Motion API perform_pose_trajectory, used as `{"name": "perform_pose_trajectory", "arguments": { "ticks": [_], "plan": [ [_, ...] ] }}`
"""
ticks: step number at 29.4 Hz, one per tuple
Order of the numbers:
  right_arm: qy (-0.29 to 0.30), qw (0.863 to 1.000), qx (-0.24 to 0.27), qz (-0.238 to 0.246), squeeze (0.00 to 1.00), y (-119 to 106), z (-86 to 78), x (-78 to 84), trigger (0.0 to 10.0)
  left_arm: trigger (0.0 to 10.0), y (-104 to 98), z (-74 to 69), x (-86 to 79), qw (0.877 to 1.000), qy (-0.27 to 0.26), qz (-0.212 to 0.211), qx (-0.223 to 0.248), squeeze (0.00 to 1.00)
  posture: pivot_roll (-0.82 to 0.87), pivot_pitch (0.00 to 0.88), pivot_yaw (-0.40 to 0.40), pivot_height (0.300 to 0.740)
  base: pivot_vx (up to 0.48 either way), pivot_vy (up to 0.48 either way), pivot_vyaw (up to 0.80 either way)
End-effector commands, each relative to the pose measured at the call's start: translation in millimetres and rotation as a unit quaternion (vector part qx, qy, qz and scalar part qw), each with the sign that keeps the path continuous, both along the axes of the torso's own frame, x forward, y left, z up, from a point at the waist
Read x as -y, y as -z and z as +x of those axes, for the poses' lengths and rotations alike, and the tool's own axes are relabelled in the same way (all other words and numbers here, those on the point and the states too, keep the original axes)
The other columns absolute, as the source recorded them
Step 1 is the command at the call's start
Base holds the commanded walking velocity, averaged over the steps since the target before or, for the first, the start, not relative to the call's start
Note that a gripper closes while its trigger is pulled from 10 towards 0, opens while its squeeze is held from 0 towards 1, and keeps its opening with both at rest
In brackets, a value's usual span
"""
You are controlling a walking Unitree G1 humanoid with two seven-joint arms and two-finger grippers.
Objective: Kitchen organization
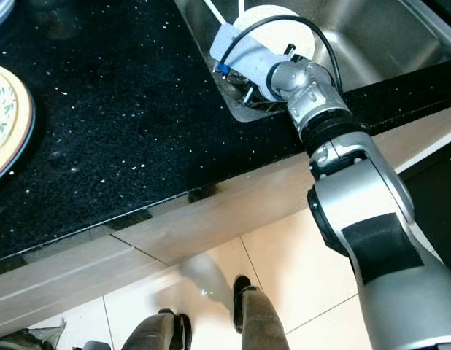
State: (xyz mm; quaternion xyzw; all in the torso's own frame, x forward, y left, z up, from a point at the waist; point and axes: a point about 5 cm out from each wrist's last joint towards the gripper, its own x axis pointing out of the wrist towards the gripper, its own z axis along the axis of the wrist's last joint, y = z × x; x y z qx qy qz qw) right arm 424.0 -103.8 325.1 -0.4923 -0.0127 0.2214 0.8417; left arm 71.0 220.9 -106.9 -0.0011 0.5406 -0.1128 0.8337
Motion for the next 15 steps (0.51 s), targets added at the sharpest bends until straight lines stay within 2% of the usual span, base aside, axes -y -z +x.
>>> {"name": "perform_pose_trajectory", "arguments": {
  "ticks": [1, 2, 5, 9, 10, 11, 12, 15],
  "plan": [
    [0.005, 0.998, -0.051, -0.036, 0.37, 29, 0.9, 0.8, 10.0, 10.0, 3, -18.4, -2.6, 1.0, 0.004, 0.002, -0.027, 0.0, 0.08, 0.403, -0.065, 0.74, 0.0, 0.0, 0.0],
    [0.014, 0.999, -0.043, -0.027, 1.0, 24, 1.6, 2.8, 10.0, 10.0, 3, -18.2, -2.0, 1.0, 0.006, 0.001, -0.027, 0.0, 0.08, 0.4, -0.066, 0.74, 0.0, 0.0, 0.0],
    [0.029, 0.999, -0.02, 0.004, 1.0, 10, 2.5, 6.5, 10.0, 10.0, 3, -15.0, -0.4, 1.0, 0.008, 0.001, -0.023, 0.0, 0.08, 0.387, -0.067, 0.74, 0.0, 0.0, 0.0],
    [0.035, 0.999, -0.006, 0.015, 1.0, 3, 2.7, 9.3, 10.0, 10.0, 2, -11.2, 0.4, 1.0, 0.008, 0.001, -0.02, 0.0, 0.07, 0.372, -0.065, 0.74, 0.0, 0.0, 0.0],
    [0.032, 0.999, 0.003, 0.034, 0.27, -7, 2.1, 11.0, 10.0, 10.0, 2, -6.6, 1.6, 1.0, 0.01, 0.001, -0.017, 0.0, 0.07, 0.353, -0.064, 0.74, 0.0, 0.0, 0.0],
    [0.032, 0.999, 0.003, 0.034, 0.27, -7, 2.1, 11.0, 10.0, 10.0, 2, -6.6, 1.6, 1.0, 0.01, 0.001, -0.017, 0.0, 0.07, 0.353, -0.064, 0.74, 0.0, 0.0, 0.0],
    [0.028, 0.998, 0.015, 0.055, 0.0, -18, 1.1, 12.0, 10.0, 10.0, 2, -3.1, 2.6, 1.0, 0.01, 0.002, -0.015, 0.0, 0.07, 0.339, -0.064, 0.74, 0.0, 0.0, 0.0],
    [-0.007, 0.99, 0.046, 0.137, 0.0, -48, -4.1, 11.0, 10.0, 10.0, 1, 8.0, 5.9, 1.0, 0.008, 0.003, -0.007, 0.0, 0.07, 0.304, -0.064, 0.74, 0.0, 0.0, 0.0]
  ]
}}
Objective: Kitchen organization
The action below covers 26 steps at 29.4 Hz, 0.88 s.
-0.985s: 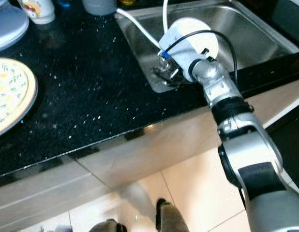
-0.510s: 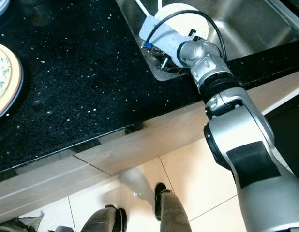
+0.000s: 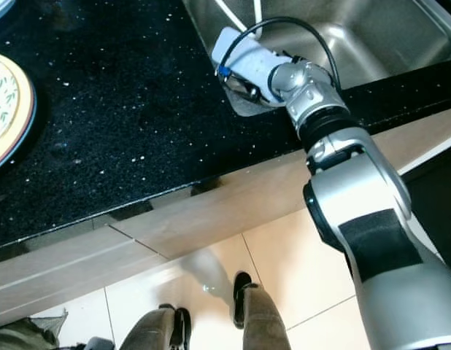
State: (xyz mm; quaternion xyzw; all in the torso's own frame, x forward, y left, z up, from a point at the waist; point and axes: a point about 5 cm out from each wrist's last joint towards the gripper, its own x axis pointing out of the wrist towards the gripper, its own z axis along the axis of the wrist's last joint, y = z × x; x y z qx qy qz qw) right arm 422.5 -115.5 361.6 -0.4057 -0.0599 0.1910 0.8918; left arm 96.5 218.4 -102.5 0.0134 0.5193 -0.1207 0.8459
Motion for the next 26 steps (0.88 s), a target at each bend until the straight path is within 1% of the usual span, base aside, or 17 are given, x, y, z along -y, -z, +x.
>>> {"name": "perform_pose_trajectory", "arguments": {
  "ticks": [1, 2, 3, 5, 6, 8, 9, 12, 14, 15, 16, 18, 19, 20, 21, 25, 26],
  "plan": [
    [-0.042, 0.997, 0.024, 0.056, 0.0, -21, -5.3, -3.5, 10.0, 10.0, 5, -15.1, 4.2, 1.0, -0.006, -0.003, -0.031, 0.0, 0.07, 0.304, -0.064, 0.74, 0.0, 0.0, 0.0],
    [-0.078, 0.991, 0.036, 0.1, 0.0, -32, -9.4, -7.2, 10.0, 10.0, 5, -10.6, 5.4, 1.0, -0.007, -0.003, -0.028, 0.0, 0.07, 0.276, -0.063, 0.74, 0.0, 0.0, 0.0],
    [-0.078, 0.991, 0.036, 0.1, 0.0, -32, -9.4, -7.2, 10.0, 10.0, 5, -10.6, 5.4, 1.0, -0.007, -0.003, -0.028, 0.0, 0.07, 0.276, -0.063, 0.74, 0.0, 0.0, 0.0],
    [-0.178, 0.965, 0.048, 0.188, 0.0, -51, -20.3, -14.7, 10.0, 10.0, 4, -2.9, 7.0, 1.0, -0.011, -0.002, -0.022, 0.0, 0.07, 0.258, -0.061, 0.74, 0.0, 0.0, 0.0],
    [-0.212, 0.951, 0.047, 0.221, 0.0, -55, -23.9, -15.8, 10.0, 10.0, 3, 1.7, 7.8, 1.0, -0.012, -0.001, -0.019, 0.0, 0.07, 0.234, -0.057, 0.74, 0.0, 0.0, 0.0],
    [-0.254, 0.932, 0.046, 0.253, 0.0, -57, -28.1, -16.5, 10.0, 10.0, 2, 7.2, 8.8, 1.0, -0.014, 0.0, -0.017, 0.0, 0.07, 0.217, -0.055, 0.74, 0.0, 0.0, 0.0],
    [-0.254, 0.932, 0.046, 0.253, 0.0, -57, -28.1, -16.5, 10.0, 10.0, 2, 7.2, 8.8, 1.0, -0.014, 0.0, -0.017, 0.0, 0.07, 0.217, -0.055, 0.74, 0.0, 0.0, 0.0],
    [-0.316, 0.894, 0.045, 0.313, 0.0, -53, -33.9, -14.3, 10.0, 10.0, 1, 16.1, 9.6, 1.0, -0.016, 0.005, -0.013, 0.0, 0.08, 0.165, -0.055, 0.74, 0.0, 0.0, 0.0],
    [-0.367, 0.863, 0.042, 0.344, 0.0, -50, -40.8, -13.8, 10.0, 10.0, 0, 20.6, 7.7, 1.0, -0.018, 0.01, -0.01, 0.0, 0.09, 0.152, -0.053, 0.74, 0.0, 0.0, 0.0],
    [-0.367, 0.863, 0.042, 0.344, 0.0, -50, -40.8, -13.8, 10.0, 10.0, 0, 20.6, 7.7, 1.0, -0.018, 0.01, -0.01, 0.0, 0.09, 0.152, -0.053, 0.74, 0.0, 0.0, 0.0],
    [-0.419, 0.829, 0.043, 0.369, 0.0, -46, -49.7, -14.0, 10.0, 10.0, -3, 26.2, 4.2, 1.0, -0.019, 0.018, -0.005, 0.0, 0.1, 0.124, -0.042, 0.74, 0.0, 0.0, 0.0],
    [-0.419, 0.829, 0.043, 0.369, 0.0, -46, -49.7, -14.0, 10.0, 10.0, -3, 26.2, 4.2, 1.0, -0.019, 0.018, -0.005, 0.0, 0.1, 0.124, -0.042, 0.74, 0.0, 0.0, 0.0],
    [-0.443, 0.812, 0.044, 0.377, 0.0, -42, -54.3, -15.2, 10.0, 10.0, -4, 30.4, -0.1, 1.0, -0.012, 0.029, -0.004, 0.0, 0.1, 0.114, -0.037, 0.74, 0.0, 0.0, 0.0],
    [-0.448, 0.811, 0.043, 0.375, 0.0, -37, -55.3, -17.1, 10.0, 10.0, -5, 30.9, -4.1, 0.999, -0.001, 0.041, -0.007, 0.0, 0.1, 0.111, -0.033, 0.74, 0.0, 0.0, 0.0],
    [-0.448, 0.811, 0.043, 0.375, 0.0, -37, -55.3, -17.1, 10.0, 10.0, -5, 30.9, -4.1, 0.999, -0.001, 0.041, -0.007, 0.0, 0.1, 0.111, -0.033, 0.74, 0.0, 0.0, 0.0],
    [-0.443, 0.816, 0.031, 0.369, 0.0, -24, -53.9, -21.9, 10.0, 10.0, -7, 27.3, -20.2, 0.995, 0.035, 0.081, -0.035, 0.0, 0.09, 0.095, -0.025, 0.74, 0.0, 0.0, 0.0],
    [-0.443, 0.816, 0.031, 0.369, 0.0, -24, -53.9, -21.9, 10.0, 10.0, -7, 27.3, -20.2, 0.995, 0.035, 0.081, -0.035, 0.0, 0.09, 0.095, -0.025, 0.74, 0.0, 0.0, 0.0]
  ]
}}
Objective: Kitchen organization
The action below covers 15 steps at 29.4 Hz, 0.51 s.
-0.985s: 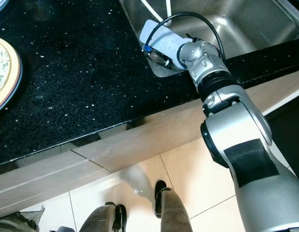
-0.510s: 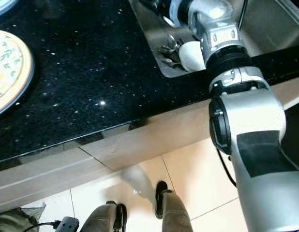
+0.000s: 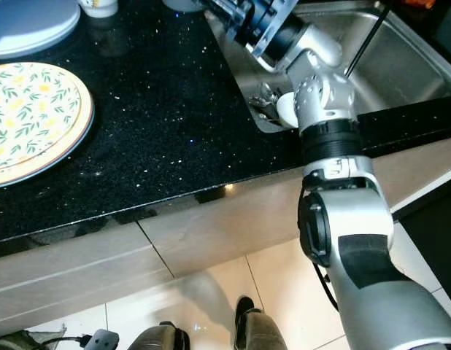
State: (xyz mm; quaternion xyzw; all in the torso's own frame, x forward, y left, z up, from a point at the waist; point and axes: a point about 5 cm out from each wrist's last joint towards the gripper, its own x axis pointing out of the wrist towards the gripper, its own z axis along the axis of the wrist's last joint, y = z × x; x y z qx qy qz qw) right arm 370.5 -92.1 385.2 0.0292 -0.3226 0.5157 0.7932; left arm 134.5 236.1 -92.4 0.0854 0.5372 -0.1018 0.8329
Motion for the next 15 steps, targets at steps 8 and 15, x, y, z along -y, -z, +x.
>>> {"name": "perform_pose_trajectory", "arguments": {
  "ticks": [8, 15],
  "plan": [
    [-0.059, 0.998, 0.004, -0.006, 0.0, 18, -22.0, -2.8, 10.0, 10.0, 2, -28.3, -25.8, 0.989, 0.079, 0.059, -0.111, 0.0, 0.09, 0.081, -0.013, 0.74, 0.0, 0.0, 0.0],
    [-0.145, 0.989, 0.028, -0.024, 0.0, 34, -52.2, -25.4, 10.0, 10.0, -1, -13.9, -25.2, 0.996, 0.015, 0.052, -0.073, 0.0, 0.09, 0.076, -0.011, 0.74, 0.0, 0.0, 0.0]
  ]
}}
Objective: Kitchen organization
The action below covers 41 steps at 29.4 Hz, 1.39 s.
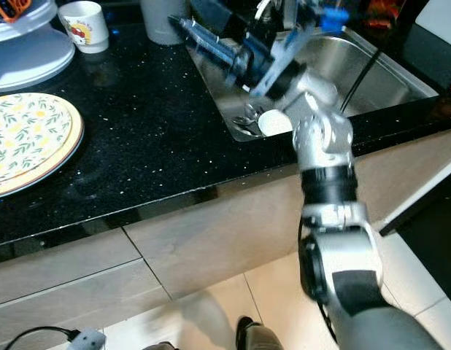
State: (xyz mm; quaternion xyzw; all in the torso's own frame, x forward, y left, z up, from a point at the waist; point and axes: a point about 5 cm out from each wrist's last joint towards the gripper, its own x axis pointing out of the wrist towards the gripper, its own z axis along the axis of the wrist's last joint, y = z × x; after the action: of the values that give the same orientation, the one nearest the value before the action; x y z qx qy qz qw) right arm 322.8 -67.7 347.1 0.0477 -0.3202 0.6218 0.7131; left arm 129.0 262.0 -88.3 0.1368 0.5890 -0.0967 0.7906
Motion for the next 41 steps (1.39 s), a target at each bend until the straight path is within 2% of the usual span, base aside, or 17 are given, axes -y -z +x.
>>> {"name": "perform_pose_trajectory", "arguments": {
  "ticks": [1, 3, 6, 11, 16, 20, 25, 30, 41],
  "plan": [
    [-0.019, 1.0, 0.011, -0.006, 0.0, 0, -7.7, -7.4, 10.0, 10.0, 3, -6.5, 3.3, 1.0, -0.026, -0.009, -0.006, 0.0, 0.09, 0.076, -0.011, 0.74, 0.0, 0.0, 0.0],
    [-0.004, 1.0, -0.01, -0.007, 0.0, 13, -8.3, -25.5, 10.0, 10.0, 5, -3.9, 12.3, 0.998, -0.05, -0.027, 0.002, 0.0, 0.09, 0.072, -0.011, 0.74, 0.0, 0.0, 0.0],
    [0.029, 0.998, -0.052, -0.026, 0.0, 37, -4.1, -49.2, 10.0, 10.0, 9, -3.9, 25.7, 0.998, -0.05, -0.038, 0.001, 0.0, 0.09, 0.065, -0.014, 0.74, 0.0, 0.0, 0.0],
    [0.093, 0.988, -0.106, -0.061, 0.0, 72, 1.1, -70.5, 10.0, 10.0, 13, -6.1, 41.1, 0.998, -0.035, -0.044, -0.004, 0.0, 0.1, 0.057, -0.016, 0.74, 0.0, 0.0, 0.58],
    [0.125, 0.982, -0.116, -0.078, 0.0, 83, 1.7, -73.5, 10.0, 10.0, 14, -5.4, 46.3, 0.999, -0.022, -0.044, -0.002, 0.0, 0.1, 0.052, -0.013, 0.74, 0.0, 0.0, 0.73],
    [0.166, 0.976, -0.093, -0.111, 0.0, 89, 2.7, -73.9, 10.0, 10.0, 15, -8.1, 46.7, 0.999, 0.016, -0.028, -0.011, 0.0, 0.1, 0.052, -0.009, 0.74, 0.0, 0.0, 0.73],
    [0.178, 0.972, -0.07, -0.133, 0.0, 91, 2.4, -75.4, 10.0, 10.0, 16, -12.3, 44.8, 0.999, 0.026, -0.022, -0.017, 0.0, 0.1, 0.051, -0.011, 0.74, 0.0, 0.0, 0.73],
    [0.197, 0.964, -0.026, -0.179, 0.0, 97, 1.8, -81.4, 10.0, 10.0, 17, -12.5, 48.6, 0.999, 0.032, -0.023, -0.018, 0.0, 0.1, 0.053, -0.017, 0.74, 0.0, 0.0, 0.73],
    [0.21, 0.957, 0.013, -0.201, 0.0, 92, 3.2, -86.0, 10.0, 10.0, 20, -17.4, 57.7, 0.999, 0.041, -0.026, -0.021, 0.0, 0.1, 0.055, -0.028, 0.74, 0.0, 0.0, 0.73]
  ]
}}
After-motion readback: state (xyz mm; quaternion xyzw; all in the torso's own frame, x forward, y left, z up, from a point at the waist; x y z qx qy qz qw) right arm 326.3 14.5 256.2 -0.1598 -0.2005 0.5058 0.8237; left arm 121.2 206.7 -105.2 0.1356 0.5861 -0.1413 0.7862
